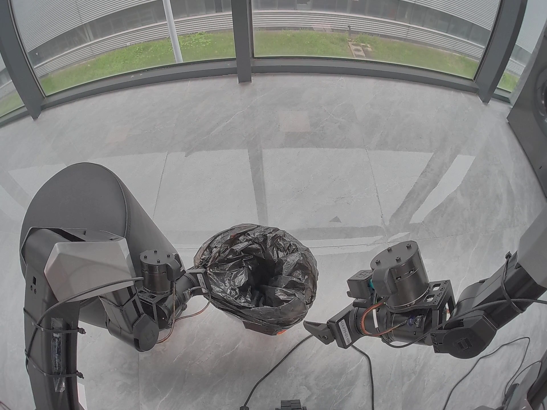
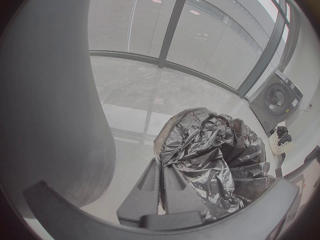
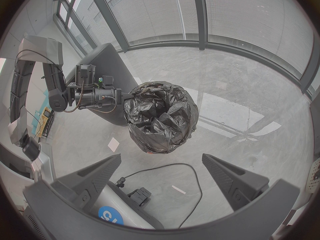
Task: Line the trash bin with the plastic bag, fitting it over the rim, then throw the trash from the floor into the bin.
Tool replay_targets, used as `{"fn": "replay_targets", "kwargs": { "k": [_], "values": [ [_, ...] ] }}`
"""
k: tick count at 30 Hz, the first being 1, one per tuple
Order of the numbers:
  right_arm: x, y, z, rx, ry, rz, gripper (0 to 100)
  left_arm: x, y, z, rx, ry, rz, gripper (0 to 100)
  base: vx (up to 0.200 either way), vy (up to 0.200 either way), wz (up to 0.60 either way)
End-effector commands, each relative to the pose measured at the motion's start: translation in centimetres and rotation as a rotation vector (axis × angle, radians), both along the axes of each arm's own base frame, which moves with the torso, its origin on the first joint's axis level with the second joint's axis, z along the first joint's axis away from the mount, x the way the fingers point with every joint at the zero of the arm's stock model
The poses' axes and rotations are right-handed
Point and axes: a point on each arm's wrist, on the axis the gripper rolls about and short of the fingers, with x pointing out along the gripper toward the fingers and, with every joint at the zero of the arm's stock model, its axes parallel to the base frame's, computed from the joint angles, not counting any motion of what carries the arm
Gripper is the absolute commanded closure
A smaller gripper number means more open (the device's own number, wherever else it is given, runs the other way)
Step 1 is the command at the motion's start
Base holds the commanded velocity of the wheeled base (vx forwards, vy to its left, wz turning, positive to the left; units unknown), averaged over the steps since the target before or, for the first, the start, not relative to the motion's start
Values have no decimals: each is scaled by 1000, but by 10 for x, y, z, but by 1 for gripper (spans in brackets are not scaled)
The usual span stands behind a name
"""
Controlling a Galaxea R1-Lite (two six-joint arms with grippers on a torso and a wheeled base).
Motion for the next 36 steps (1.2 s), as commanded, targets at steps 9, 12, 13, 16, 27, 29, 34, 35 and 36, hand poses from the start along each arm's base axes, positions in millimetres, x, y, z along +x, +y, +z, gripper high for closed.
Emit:
{"fn": "replay_targets", "kwargs": {
  "k": [9,12,13,16,27,29,34,35,36],
  "values": [
    [0,0,-2,-5,6,1,0,-4,0,-12,11,39,-5,100,0,0,0],
    [-1,0,-2,-6,7,1,0,-4,1,-13,10,40,-3,100,0,0,0],
    [-1,0,-2,-5,6,1,0,-4,1,-13,9,41,-3,100,0,0,0],
    [-1,0,-2,-6,7,1,0,-4,1,-13,7,42,-3,100,0,0,0],
    [-1,0,-3,-7,8,1,0,-5,3,-16,15,52,2,0,0,0,0],
    [-1,0,-3,-8,9,1,0,-7,4,-16,21,58,3,0,0,0,0],
    [-1,0,-3,-8,11,2,0,-14,5,-20,32,88,-1,0,0,0,0],
    [-1,0,-3,-7,10,2,0,-16,6,-20,35,93,-1,0,0,0,0],
    [-1,0,-3,-7,10,2,0,-17,6,-20,36,95,-3,0,0,0,0]
  ]
}}
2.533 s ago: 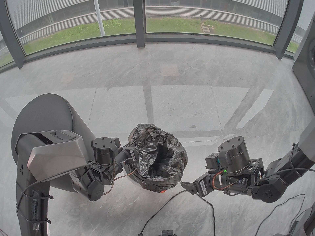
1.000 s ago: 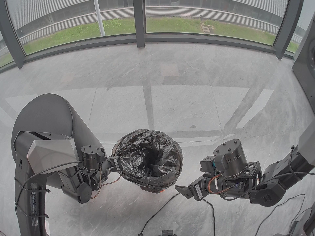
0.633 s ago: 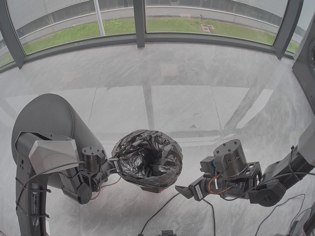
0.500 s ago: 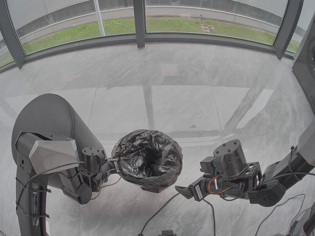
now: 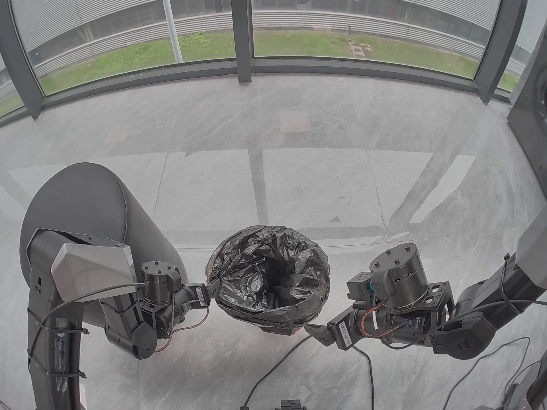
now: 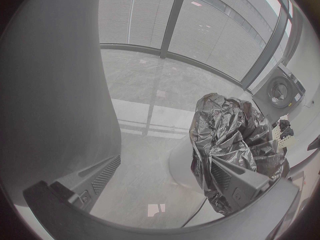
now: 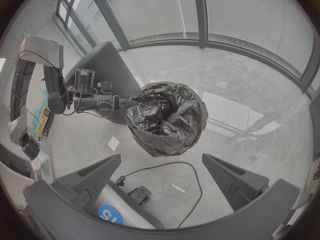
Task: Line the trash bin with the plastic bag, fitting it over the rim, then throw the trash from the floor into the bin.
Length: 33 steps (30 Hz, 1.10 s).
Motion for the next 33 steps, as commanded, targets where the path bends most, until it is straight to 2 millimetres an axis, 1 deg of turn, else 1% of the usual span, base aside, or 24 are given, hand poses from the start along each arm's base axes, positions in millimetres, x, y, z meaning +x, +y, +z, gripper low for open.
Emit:
{"fn": "replay_targets", "kwargs": {
  "k": [1,8,16,21,24,28,31,33],
  "values": [
    [0,0,-1,0,1,1,0,-5,1,0,6,15,-2,0,0,0,0],
    [0,2,-2,-3,5,8,0,-13,-1,-4,18,42,-15,0,0,0,0],
    [-1,3,-2,-2,6,13,0,-15,-8,-9,24,53,-38,0,0,0,0],
    [-2,3,-2,-2,6,14,0,-17,-12,-21,33,81,-48,0,0,0,0],
    [-2,3,-2,-2,6,14,0,-17,-12,-24,35,86,-49,0,0,0,0],
    [-2,3,-2,-3,5,13,0,-14,-13,-22,24,61,-47,0,0,0,0],
    [-2,3,-2,-3,5,13,0,-12,-13,-16,16,36,-45,0,0,0,0],
    [-3,4,-2,-3,5,16,0,-11,-11,-9,11,18,-40,0,0,0,0]
  ]
}}
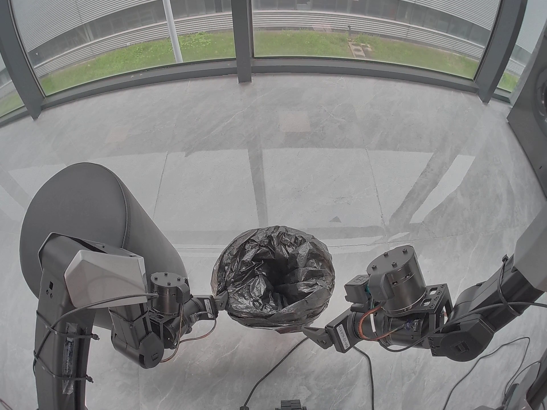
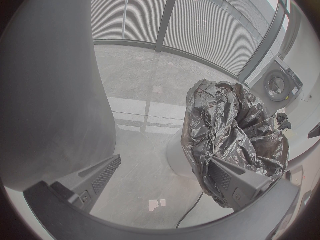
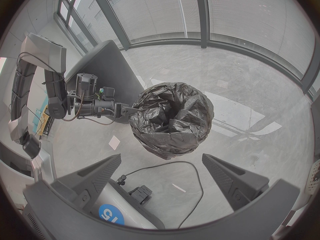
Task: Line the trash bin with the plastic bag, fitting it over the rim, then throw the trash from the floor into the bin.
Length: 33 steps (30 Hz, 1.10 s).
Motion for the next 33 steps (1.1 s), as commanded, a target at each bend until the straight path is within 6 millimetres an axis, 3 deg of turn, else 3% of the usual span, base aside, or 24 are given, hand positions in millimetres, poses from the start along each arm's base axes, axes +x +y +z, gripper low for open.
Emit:
{"fn": "replay_targets", "kwargs": {
  "k": [1,20,33],
  "values": [
    [-1,1,-1,-1,1,5,0,1,2,10,-10,-27,6,0,0,0,0],
    [-2,2,2,4,-5,8,0,-5,2,39,-36,-97,-4,0,0,0,0],
    [-2,2,2,4,-5,7,0,-74,-29,40,-7,2,-187,0,0,0,0]
  ]
}}
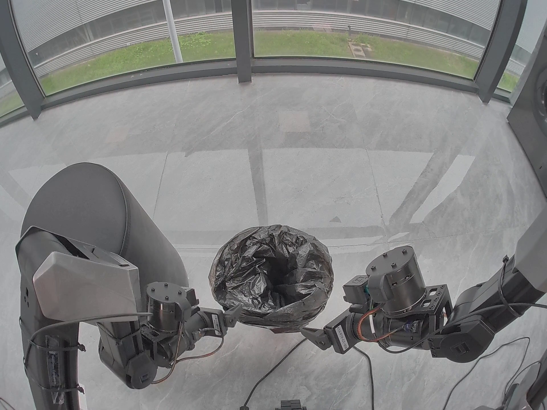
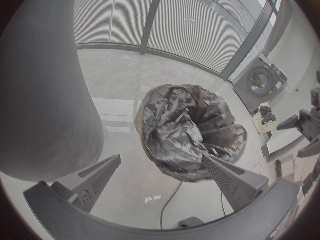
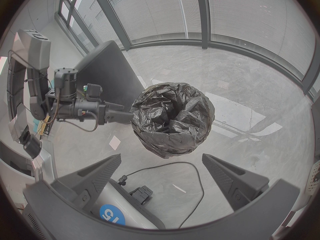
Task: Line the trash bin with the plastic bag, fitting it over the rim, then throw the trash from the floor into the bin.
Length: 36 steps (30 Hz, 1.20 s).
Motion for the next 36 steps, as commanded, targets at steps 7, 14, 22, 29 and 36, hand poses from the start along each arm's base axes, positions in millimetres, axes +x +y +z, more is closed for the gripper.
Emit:
{"fn": "replay_targets", "kwargs": {
  "k": [7,14,22,29,36],
  "values": [
    [0,0,1,2,-1,0,0,-35,-12,16,-16,15,-73,0,0,0,0],
    [0,0,0,1,0,0,0,-42,-11,10,-3,51,-79,0,0,0,0],
    [0,-1,1,2,-1,0,0,-21,-22,-2,-14,29,-69,0,0,0,0],
    [0,-1,0,0,1,-1,0,-14,-21,-10,-10,34,-55,0,0,0,0],
    [0,-1,0,0,1,-1,0,-8,-24,-14,-14,29,-51,0,0,0,0]
  ]
}}
